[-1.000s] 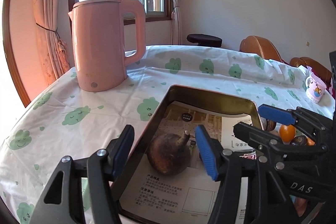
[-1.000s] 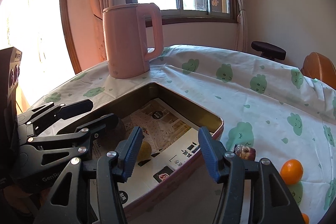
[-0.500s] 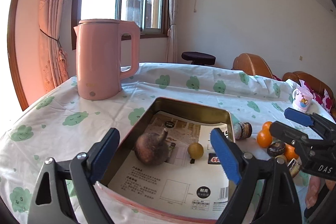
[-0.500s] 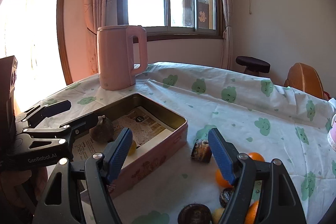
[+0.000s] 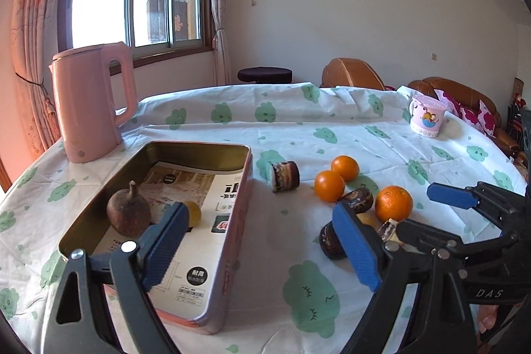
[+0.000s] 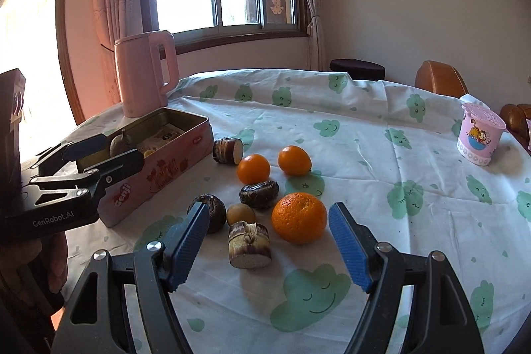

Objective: Organize fruits
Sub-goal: 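Grasp a dark brown round fruit with left tool while right grasps brown wrapped cylinder, then lift both held items off the table toward the tin box, then move both held items over the open tin box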

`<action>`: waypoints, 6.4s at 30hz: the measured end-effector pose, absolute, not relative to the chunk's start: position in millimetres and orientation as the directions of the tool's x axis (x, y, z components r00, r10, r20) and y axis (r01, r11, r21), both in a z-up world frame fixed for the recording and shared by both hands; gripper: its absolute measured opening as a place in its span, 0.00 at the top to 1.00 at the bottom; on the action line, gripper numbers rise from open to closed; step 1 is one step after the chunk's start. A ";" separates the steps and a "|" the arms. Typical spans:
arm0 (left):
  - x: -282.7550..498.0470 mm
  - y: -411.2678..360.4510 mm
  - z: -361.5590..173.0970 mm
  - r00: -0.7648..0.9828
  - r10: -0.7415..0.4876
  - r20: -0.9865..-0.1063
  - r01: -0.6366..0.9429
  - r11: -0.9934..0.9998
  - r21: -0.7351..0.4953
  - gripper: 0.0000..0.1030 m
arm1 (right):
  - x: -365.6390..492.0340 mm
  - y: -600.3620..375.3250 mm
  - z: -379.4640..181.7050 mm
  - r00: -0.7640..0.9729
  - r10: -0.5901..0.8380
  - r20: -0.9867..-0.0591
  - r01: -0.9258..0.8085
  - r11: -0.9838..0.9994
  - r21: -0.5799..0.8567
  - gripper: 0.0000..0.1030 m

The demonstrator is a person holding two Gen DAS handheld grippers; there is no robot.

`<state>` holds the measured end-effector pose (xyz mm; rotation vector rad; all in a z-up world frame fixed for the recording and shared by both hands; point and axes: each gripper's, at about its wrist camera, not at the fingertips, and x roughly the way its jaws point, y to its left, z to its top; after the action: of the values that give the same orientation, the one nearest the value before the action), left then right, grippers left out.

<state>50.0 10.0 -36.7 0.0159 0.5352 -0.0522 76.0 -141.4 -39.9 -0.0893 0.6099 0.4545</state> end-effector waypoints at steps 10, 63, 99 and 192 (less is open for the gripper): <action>56.4 -1.8 -42.9 0.833 -0.055 -0.550 0.081 0.996 0.023 0.12 | 87.1 -124.2 -61.0 0.621 0.403 -0.672 -0.494 0.867 0.063 0.59; 84.8 -32.5 -42.4 0.817 -0.109 -0.567 0.133 0.991 0.002 0.63 | 109.6 -148.2 -32.6 0.743 0.394 -0.541 -0.411 0.906 0.095 0.66; 67.6 -19.7 -32.0 0.879 -0.085 -0.469 0.083 0.996 -0.026 0.63 | 85.8 -151.1 -20.3 0.806 0.409 -0.428 -0.428 0.902 0.055 0.66; 49.3 80.4 -19.1 0.904 0.097 -0.417 -0.145 0.986 -0.084 0.63 | 77.2 -63.4 -4.8 0.782 0.514 -0.353 -0.570 0.818 -0.073 0.66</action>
<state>49.3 80.4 -19.1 -0.1137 0.4244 0.1254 77.2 -63.4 -4.8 -0.1796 0.3283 0.5886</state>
